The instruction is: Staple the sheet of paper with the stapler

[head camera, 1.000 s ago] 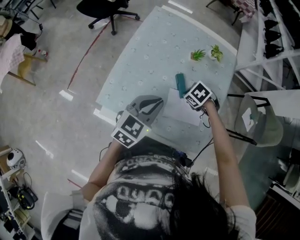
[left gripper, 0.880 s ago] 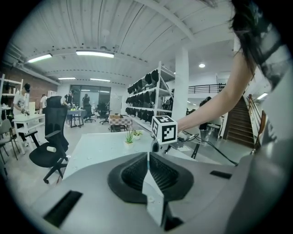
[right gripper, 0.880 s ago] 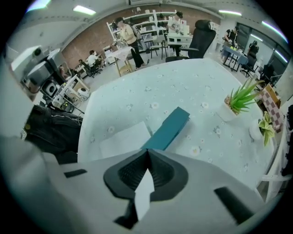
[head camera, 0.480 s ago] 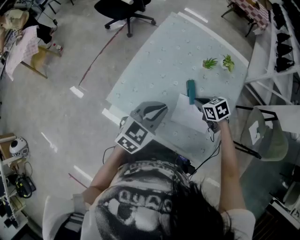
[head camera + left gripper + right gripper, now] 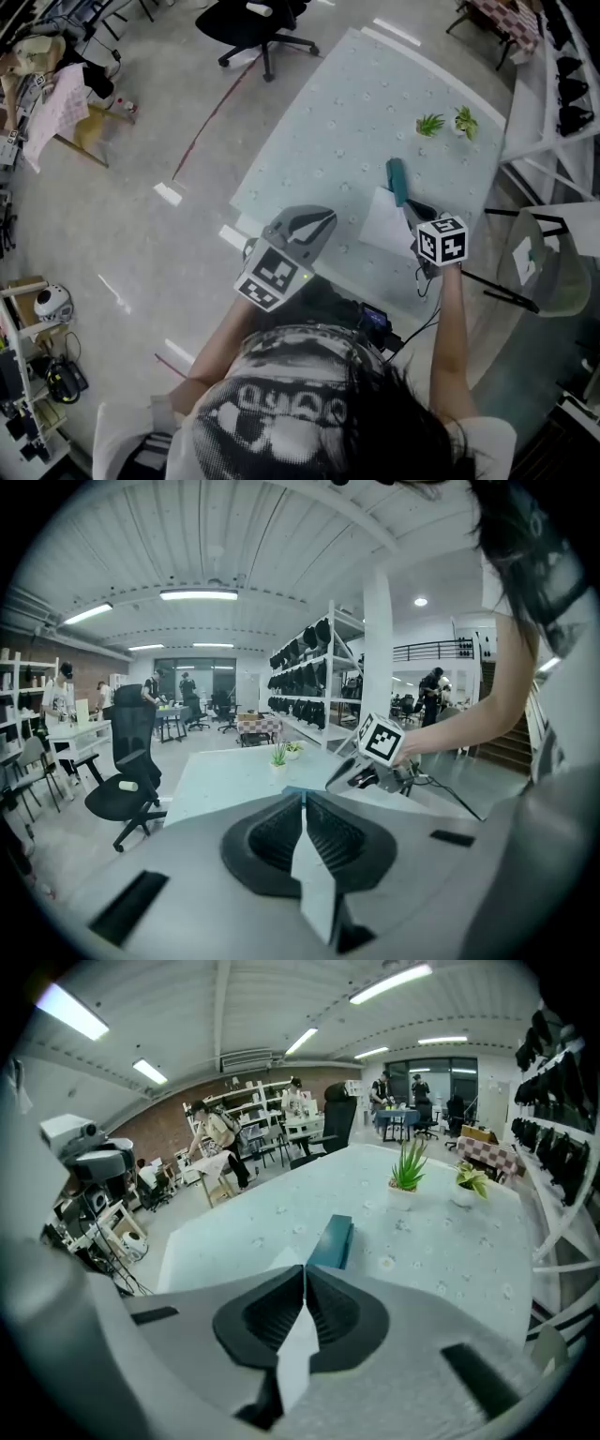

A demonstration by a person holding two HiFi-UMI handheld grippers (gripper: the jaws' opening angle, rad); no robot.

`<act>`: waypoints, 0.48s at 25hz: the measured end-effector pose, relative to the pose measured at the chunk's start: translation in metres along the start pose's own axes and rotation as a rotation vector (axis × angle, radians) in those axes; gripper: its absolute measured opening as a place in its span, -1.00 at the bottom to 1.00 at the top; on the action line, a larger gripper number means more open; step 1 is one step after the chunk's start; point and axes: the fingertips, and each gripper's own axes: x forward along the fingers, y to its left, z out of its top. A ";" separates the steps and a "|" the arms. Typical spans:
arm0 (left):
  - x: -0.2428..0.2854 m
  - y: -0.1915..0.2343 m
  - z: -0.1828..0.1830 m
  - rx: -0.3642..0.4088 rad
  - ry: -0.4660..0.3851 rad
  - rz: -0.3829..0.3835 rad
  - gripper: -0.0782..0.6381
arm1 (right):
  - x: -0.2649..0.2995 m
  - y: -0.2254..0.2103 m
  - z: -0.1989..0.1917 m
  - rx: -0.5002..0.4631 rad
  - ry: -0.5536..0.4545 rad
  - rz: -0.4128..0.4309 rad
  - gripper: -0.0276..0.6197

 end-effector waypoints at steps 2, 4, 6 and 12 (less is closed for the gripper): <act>-0.011 -0.003 -0.002 0.001 0.000 -0.002 -0.76 | -0.009 0.012 0.003 0.027 -0.044 -0.014 -0.93; -0.025 -0.007 -0.009 0.004 0.009 -0.008 -0.76 | -0.018 0.031 0.006 0.048 -0.087 -0.022 -0.93; -0.040 -0.010 -0.017 0.010 0.020 -0.013 -0.76 | -0.025 0.054 0.009 0.061 -0.127 -0.026 -0.94; -0.078 -0.024 -0.032 0.033 0.006 -0.028 -0.76 | -0.046 0.124 0.004 0.105 -0.237 -0.036 -0.94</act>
